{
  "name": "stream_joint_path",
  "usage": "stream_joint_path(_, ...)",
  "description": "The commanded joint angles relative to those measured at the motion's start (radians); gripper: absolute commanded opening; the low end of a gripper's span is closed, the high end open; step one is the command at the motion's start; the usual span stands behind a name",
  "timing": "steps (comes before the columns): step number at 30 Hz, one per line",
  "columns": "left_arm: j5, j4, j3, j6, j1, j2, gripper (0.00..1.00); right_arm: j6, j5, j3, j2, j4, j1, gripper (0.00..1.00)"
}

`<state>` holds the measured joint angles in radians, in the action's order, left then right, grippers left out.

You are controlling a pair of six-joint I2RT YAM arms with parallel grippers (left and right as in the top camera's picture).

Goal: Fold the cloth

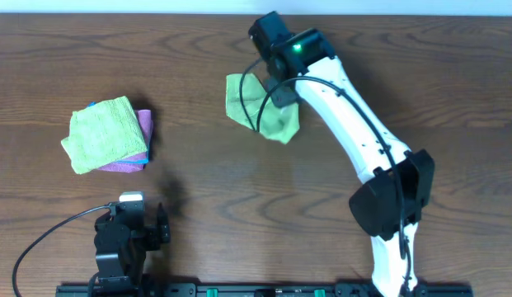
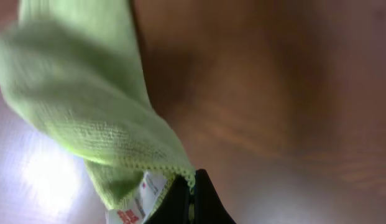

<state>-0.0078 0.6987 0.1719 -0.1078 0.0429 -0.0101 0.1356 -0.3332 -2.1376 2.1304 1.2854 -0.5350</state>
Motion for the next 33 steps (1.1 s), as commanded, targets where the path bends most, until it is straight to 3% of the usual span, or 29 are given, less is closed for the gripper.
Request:
stream_joint_path(1, -0.01, 0.008, -0.012, 0.004, -0.004, 0.006, 0.95, -0.047, -0.107, -0.011, -0.106, -0.07, 0.001, 0.01)
stream_joint_path(9, -0.01, 0.008, -0.012, 0.004, -0.004, 0.006, 0.95, -0.093, -0.292, -0.011, -0.163, -0.143, 0.034, 0.01)
stream_joint_path(16, -0.01, 0.008, -0.012, 0.004, -0.004, 0.006, 0.95, -0.092, -0.282, -0.01, -0.146, -0.171, 0.183, 0.01)
stream_joint_path(21, 0.001, 0.008, -0.012, 0.004, -0.004, 0.006, 0.95, -0.107, -0.147, -0.01, -0.146, -0.12, 0.24, 0.01)
stream_joint_path(26, 0.001, 0.008, -0.012, 0.004, -0.004, 0.006, 0.95, -0.177, -0.054, -0.01, -0.163, -0.041, 0.15, 0.01)
stream_joint_path(33, 0.001, 0.008, -0.012, 0.004, -0.004, 0.006, 0.95, -0.13, -0.014, -0.01, -0.211, 0.146, -0.113, 0.01)
